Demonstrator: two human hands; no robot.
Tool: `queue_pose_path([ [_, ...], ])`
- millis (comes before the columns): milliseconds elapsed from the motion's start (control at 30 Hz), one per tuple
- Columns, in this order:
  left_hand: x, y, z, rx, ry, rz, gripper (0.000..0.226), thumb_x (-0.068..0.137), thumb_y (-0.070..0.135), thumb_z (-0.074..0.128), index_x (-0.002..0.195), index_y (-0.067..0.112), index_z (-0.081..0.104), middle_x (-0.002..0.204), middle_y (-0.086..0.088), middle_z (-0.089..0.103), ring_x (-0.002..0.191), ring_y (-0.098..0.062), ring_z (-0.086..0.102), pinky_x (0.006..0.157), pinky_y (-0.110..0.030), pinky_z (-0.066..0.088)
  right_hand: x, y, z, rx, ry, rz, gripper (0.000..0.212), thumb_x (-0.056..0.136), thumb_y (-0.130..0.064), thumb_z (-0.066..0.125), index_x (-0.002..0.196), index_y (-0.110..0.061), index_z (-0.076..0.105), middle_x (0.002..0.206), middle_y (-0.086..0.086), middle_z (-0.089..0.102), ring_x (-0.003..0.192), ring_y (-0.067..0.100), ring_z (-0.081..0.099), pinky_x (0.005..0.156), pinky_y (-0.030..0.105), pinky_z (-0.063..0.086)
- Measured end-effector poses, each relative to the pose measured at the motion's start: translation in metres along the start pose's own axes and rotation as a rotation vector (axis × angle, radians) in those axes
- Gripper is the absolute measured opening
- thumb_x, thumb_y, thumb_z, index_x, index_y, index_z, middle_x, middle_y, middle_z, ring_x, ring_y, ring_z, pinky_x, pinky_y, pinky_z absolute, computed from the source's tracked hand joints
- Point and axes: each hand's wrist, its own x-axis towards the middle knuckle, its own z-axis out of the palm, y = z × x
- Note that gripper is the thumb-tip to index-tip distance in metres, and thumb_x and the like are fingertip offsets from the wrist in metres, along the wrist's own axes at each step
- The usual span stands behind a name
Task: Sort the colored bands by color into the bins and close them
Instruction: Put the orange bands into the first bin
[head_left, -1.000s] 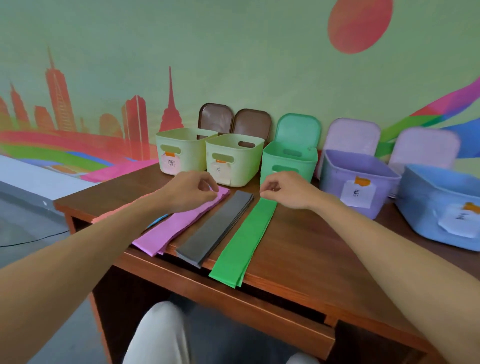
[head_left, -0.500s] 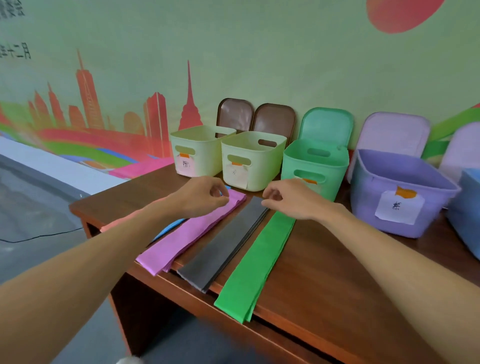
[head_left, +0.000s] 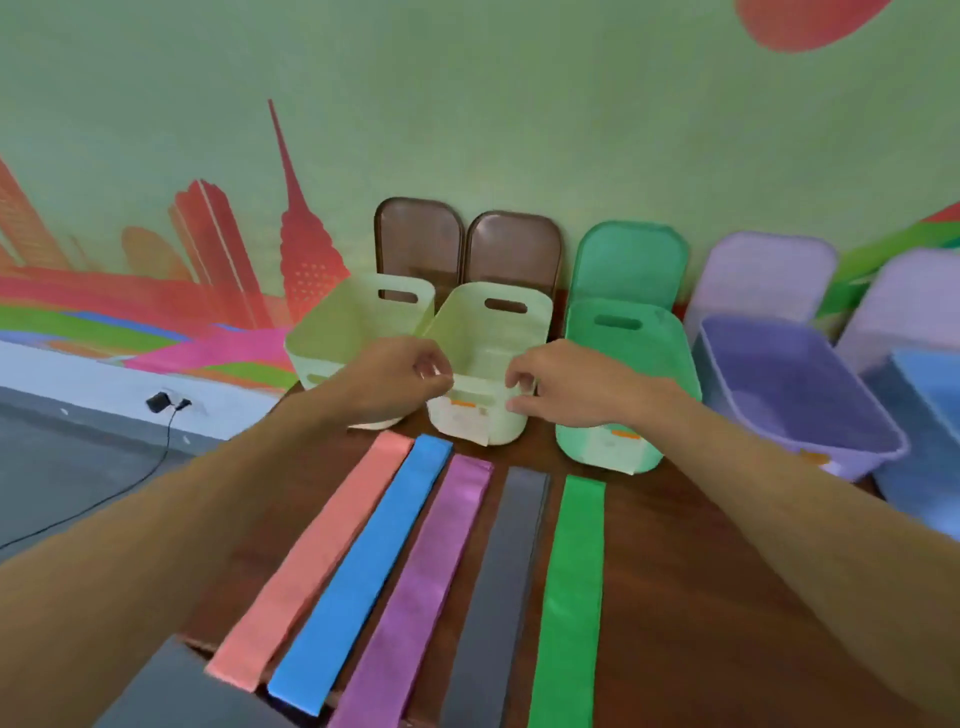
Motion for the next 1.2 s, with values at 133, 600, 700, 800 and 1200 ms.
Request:
queue_pose_path([
  [133,0.024,0.039,-0.106,0.000,-0.065,0.088,0.017,0.089,0.028,0.060,0.099,0.016,0.067,0.090,0.004,0.063,0.088,-0.015,0.060,0.074,-0.026,0.044,0.007,-0.021,-0.104,-0.028,-0.018,0.091,0.035,0.091,-0.039,0.055,0.118,-0.017,0.059,0.113,0.001,0.064,0.108,0.021,0.056,0.087,0.038,0.048],
  [600,0.070,0.155,-0.407,-0.699,0.163,0.320,0.018,0.092,0.020,0.053,0.095,0.012,0.069,0.087,-0.003,0.069,0.085,-0.015,0.065,0.089,-0.032,0.049,0.018,-0.098,-0.422,0.104,0.504,0.274,0.026,0.089,-0.034,0.062,0.107,-0.016,0.068,0.098,-0.002,0.068,0.090,0.012,0.062,0.077,0.018,0.044],
  [700,0.075,0.165,-0.427,-0.894,0.122,0.363,0.021,0.094,0.021,0.050,0.094,0.010,0.068,0.084,-0.007,0.067,0.084,-0.019,0.066,0.085,-0.033,0.049,0.024,-0.100,-0.445,0.293,0.609,0.265,0.017,0.088,-0.032,0.064,0.098,-0.020,0.070,0.086,-0.006,0.069,0.082,0.012,0.065,0.071,0.022,0.050],
  [800,0.085,0.167,-0.431,-0.883,0.121,0.368,0.024,0.095,0.024,0.050,0.095,0.008,0.068,0.081,-0.006,0.066,0.083,-0.019,0.066,0.086,-0.034,0.049,0.031,-0.095,-0.454,0.386,0.662,0.230,0.012,0.088,-0.031,0.064,0.093,-0.021,0.069,0.086,-0.007,0.070,0.081,0.012,0.068,0.071,0.027,0.054],
  [1200,0.147,0.085,-0.349,-0.454,0.020,0.104,0.023,0.093,0.032,0.050,0.090,0.019,0.070,0.089,0.001,0.069,0.089,-0.015,0.065,0.086,-0.029,0.046,0.118,-0.030,-0.365,0.285,0.414,0.227,0.014,0.087,-0.034,0.065,0.095,-0.022,0.070,0.090,-0.006,0.068,0.084,0.010,0.061,0.078,0.019,0.046],
])
